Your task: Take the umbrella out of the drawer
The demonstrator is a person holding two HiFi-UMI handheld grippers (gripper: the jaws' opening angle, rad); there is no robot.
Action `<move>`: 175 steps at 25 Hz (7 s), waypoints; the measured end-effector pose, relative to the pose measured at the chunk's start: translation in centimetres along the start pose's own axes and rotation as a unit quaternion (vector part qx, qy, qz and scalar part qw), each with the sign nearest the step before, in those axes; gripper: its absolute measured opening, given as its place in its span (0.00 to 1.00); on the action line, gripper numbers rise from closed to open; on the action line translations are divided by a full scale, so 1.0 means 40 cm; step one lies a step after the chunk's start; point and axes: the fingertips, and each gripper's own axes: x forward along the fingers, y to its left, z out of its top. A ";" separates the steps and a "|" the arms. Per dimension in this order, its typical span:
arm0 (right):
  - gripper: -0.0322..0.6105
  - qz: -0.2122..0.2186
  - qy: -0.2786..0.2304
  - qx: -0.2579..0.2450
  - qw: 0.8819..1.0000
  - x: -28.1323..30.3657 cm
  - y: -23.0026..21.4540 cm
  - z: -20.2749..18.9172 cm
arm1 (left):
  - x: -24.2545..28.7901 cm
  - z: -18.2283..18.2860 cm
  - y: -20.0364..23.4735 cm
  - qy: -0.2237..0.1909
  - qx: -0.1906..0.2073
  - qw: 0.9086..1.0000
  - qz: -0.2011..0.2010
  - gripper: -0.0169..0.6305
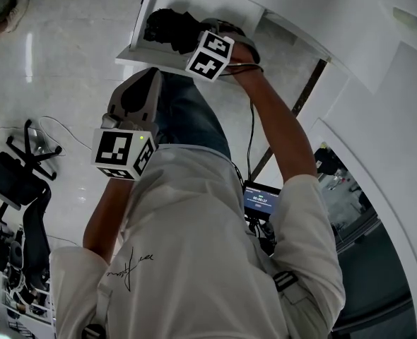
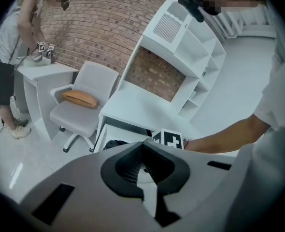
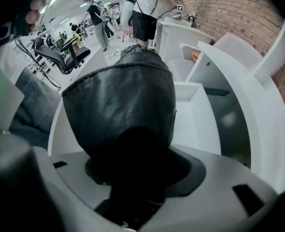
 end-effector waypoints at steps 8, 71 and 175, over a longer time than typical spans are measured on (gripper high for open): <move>0.42 -0.003 0.001 -0.002 1.000 -0.015 -0.003 0.002 | 0.003 0.020 0.005 -0.006 -0.010 1.000 -0.004 0.05; 0.42 -0.031 -0.074 0.103 0.991 -0.266 -0.013 0.064 | -0.067 0.173 0.012 -0.067 0.045 0.997 -0.016 0.05; 0.42 -0.301 -0.415 0.407 0.756 -1.061 -0.059 0.015 | -0.144 0.486 -0.165 -0.191 0.114 0.970 -0.094 0.05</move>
